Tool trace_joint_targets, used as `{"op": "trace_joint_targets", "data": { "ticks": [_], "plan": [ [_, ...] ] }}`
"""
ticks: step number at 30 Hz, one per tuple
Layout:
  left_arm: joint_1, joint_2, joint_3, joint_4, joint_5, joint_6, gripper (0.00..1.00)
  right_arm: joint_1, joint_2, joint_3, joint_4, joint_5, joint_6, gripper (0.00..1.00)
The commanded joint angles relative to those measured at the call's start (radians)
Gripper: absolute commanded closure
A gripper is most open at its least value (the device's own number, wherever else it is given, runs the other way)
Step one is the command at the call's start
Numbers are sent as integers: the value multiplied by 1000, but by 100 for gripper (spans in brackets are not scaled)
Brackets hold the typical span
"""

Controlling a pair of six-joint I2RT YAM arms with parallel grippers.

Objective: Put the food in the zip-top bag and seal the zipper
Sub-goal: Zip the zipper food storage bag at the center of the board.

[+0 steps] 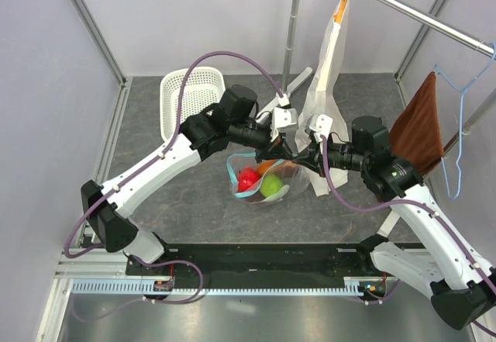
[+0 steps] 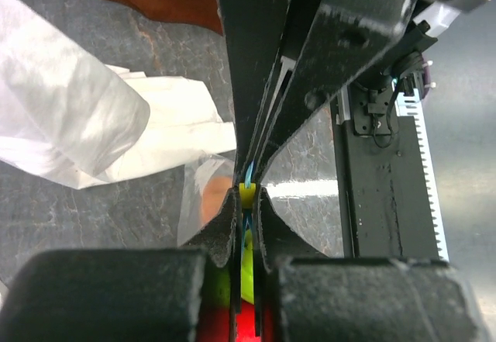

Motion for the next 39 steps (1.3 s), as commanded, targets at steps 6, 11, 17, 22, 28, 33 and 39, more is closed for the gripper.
{"op": "trace_joint_targets", "data": {
  "ticks": [6, 11, 17, 22, 28, 33, 39],
  "plan": [
    [120, -124, -110, -138, -6, 63, 98, -5, -22, 21, 49, 74, 49, 100],
    [164, -178, -159, -198, -14, 102, 98, -7, -14, 22, 62, 124, 108, 100],
    [236, -253, -182, -281, -37, 156, 98, -10, -31, 14, 65, 178, 135, 100],
    [329, -282, -189, -346, -45, 204, 98, -8, -56, -4, 54, 242, 142, 100],
    [362, -328, -211, -379, -77, 254, 98, -8, -76, -21, 37, 256, 144, 100],
    [362, -336, -200, -378, 24, 221, 89, -8, -76, -32, 39, 189, 135, 100],
    [417, -363, -240, -312, 53, 87, 36, -8, -74, -47, 48, 172, 109, 100]
  ]
}}
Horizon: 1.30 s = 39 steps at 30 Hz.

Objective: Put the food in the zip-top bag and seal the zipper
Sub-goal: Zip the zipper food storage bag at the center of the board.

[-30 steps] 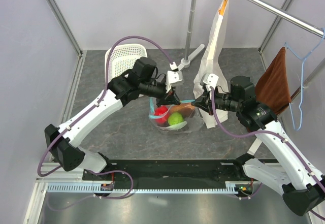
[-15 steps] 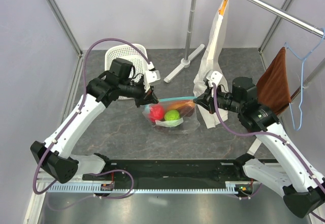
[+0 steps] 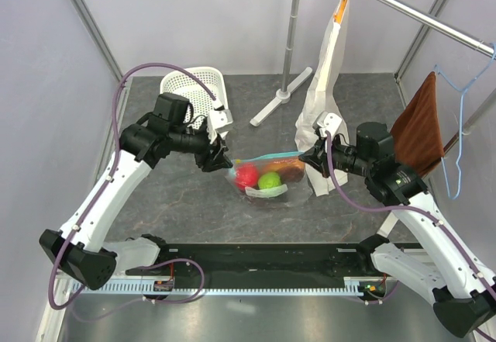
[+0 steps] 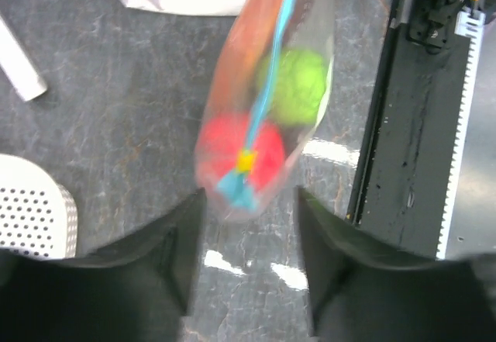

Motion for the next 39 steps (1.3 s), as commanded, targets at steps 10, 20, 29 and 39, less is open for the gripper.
{"op": "trace_joint_targets", "data": {
  "ticks": [10, 20, 29, 39],
  "plan": [
    [156, -221, -380, 144, 128, -7, 26, -8, -24, -30, -18, 19, -83, 100],
    [153, -213, -584, 490, 241, -73, 28, -8, -28, -72, -62, 50, -175, 100],
    [109, -163, -621, 720, 239, -235, 32, -8, -54, -93, -104, 56, -243, 100],
    [110, -136, -645, 832, 211, -369, 34, -7, -103, -122, -144, 53, -304, 100]
  ]
}}
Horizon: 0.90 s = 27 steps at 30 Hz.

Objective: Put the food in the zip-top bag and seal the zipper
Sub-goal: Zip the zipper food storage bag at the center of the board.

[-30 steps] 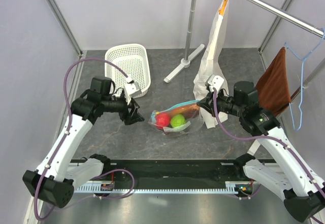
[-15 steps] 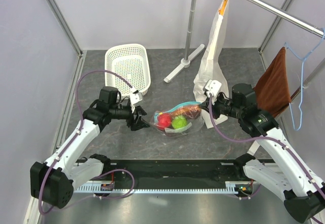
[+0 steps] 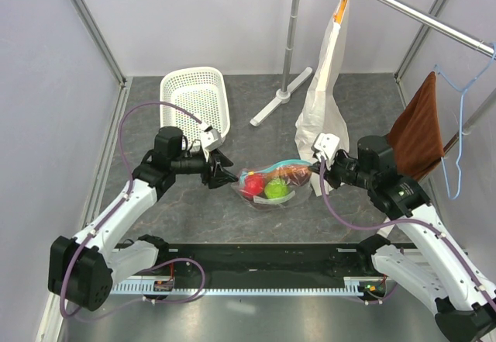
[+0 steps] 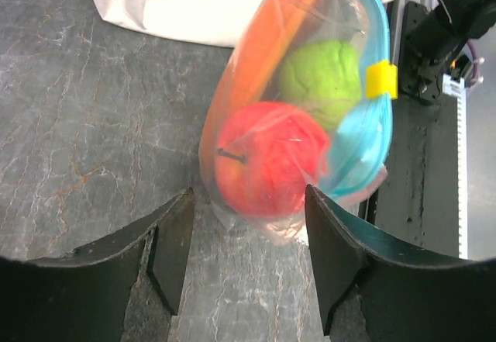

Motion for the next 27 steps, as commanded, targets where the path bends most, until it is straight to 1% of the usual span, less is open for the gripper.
{"op": "trace_joint_targets", "data": {
  "ticks": [1, 4, 7, 13, 14, 15, 16, 17, 19, 20, 21, 22, 23, 24, 25, 26, 27],
  "plan": [
    [1, 26, -15, 100, 11, -92, 34, -1, -14, -18, -43, -9, -42, 100],
    [-2, 54, -12, 94, 78, -96, 32, -1, -1, -6, -52, -8, -39, 100],
    [-15, 63, -21, 89, 92, -96, 30, -1, 8, 2, -57, -14, -45, 100],
    [-61, 89, -23, 49, 65, -47, 29, -3, 22, 7, -52, -17, -46, 100],
    [-62, 95, -18, 51, 65, -53, 33, -1, 25, 8, -49, -20, -48, 100],
    [-64, 102, -14, 51, 77, -63, 39, -1, 26, 10, -45, -24, -48, 100],
    [-62, 118, -6, 46, 89, -80, 48, -1, 28, 11, -45, -24, -51, 100],
    [-61, 125, 27, 29, 109, -102, 69, -1, 32, 14, -46, -23, -60, 100],
    [-58, 119, 66, -14, 166, -132, 86, -1, 35, 27, -58, -5, -77, 100],
    [-58, 102, 93, -23, 180, -183, 98, -1, 43, 34, -61, 2, -83, 100],
    [-58, 90, 106, -29, 192, -212, 98, -1, 45, 54, -75, 8, -97, 96],
    [-58, 79, 118, -49, 198, -232, 98, -1, 54, 69, -87, 11, -101, 89],
    [-59, 56, 143, -63, 195, -284, 98, -1, 58, 88, -104, 5, -108, 78],
    [-59, 44, 152, -78, 174, -298, 98, -1, 65, 132, -141, -1, -117, 53],
    [-59, 31, 161, -101, 162, -300, 98, -1, 74, 155, -161, -14, -118, 43],
    [-59, 19, 172, -124, 151, -304, 98, -1, 78, 178, -178, -18, -115, 28],
    [-59, 4, 172, -132, 152, -310, 98, -1, 81, 218, -196, -21, -100, 23]
  ]
}}
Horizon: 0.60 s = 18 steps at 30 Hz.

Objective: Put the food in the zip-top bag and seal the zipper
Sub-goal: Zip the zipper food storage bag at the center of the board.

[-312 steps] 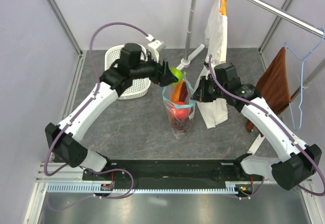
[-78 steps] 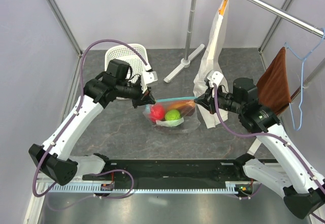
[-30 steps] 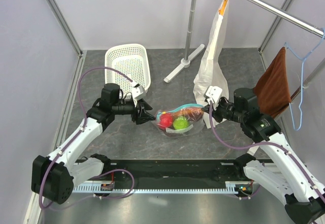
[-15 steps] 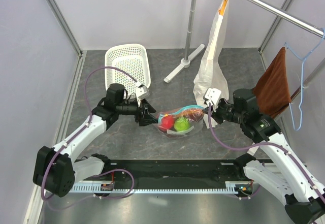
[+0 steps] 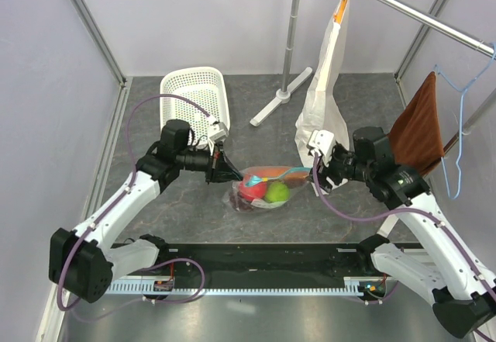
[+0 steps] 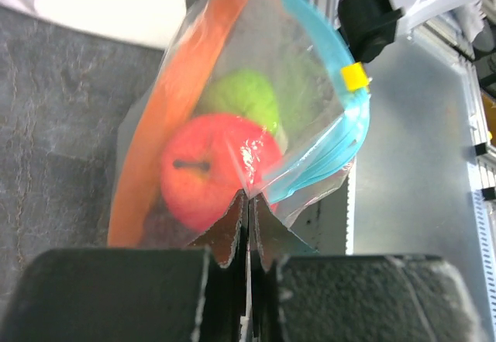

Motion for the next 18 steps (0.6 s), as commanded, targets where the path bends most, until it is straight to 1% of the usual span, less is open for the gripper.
{"op": "trace_joint_targets", "data": {
  "ticks": [1, 2, 3, 4, 6, 7, 9, 10, 11, 12, 13, 14, 15, 16, 17, 18],
  "plan": [
    [-2, -83, 77, -61, 40, -109, 98, 0, 16, 157, -83, -44, -5, 19],
    [-2, -81, 77, -69, 40, -146, 98, 0, 19, 172, -88, -56, -2, 16],
    [-2, -64, 78, -70, 53, -166, 98, 0, 25, 199, -92, -71, 5, 16],
    [-4, -57, 81, -72, 64, -203, 98, 3, 37, 215, -97, -123, -2, 16],
    [-5, -34, 87, -70, 76, -237, 98, 3, 53, 249, -102, -189, -10, 18],
    [-7, -26, 98, -70, 80, -261, 98, 12, 68, 258, -91, -211, 14, 20],
    [-9, -12, 110, -75, 67, -292, 98, 32, 89, 292, -54, -233, 33, 26],
    [-10, -9, 123, -79, 70, -313, 98, 58, 109, 307, -48, -234, 38, 29],
    [-12, -8, 127, -79, 78, -319, 98, 72, 119, 336, -27, -228, 39, 35],
    [-18, -9, 130, -85, 70, -323, 98, 89, 128, 348, -11, -223, 42, 38],
    [-19, -9, 136, -86, 69, -335, 98, 129, 148, 365, -4, -220, 41, 41],
    [-22, -8, 141, -87, 67, -339, 98, 155, 160, 400, -3, -213, 21, 46],
    [-27, -1, 147, -92, 73, -341, 98, 189, 174, 420, -13, -179, -7, 47],
    [-30, 12, 165, -113, 72, -344, 98, 262, 203, 437, -26, -153, -34, 49],
    [-33, 17, 175, -121, 75, -343, 98, 296, 217, 463, -46, -122, -98, 52],
    [-48, 20, 182, -128, 69, -338, 98, 327, 238, 471, -53, -71, -123, 53]
  ]
}}
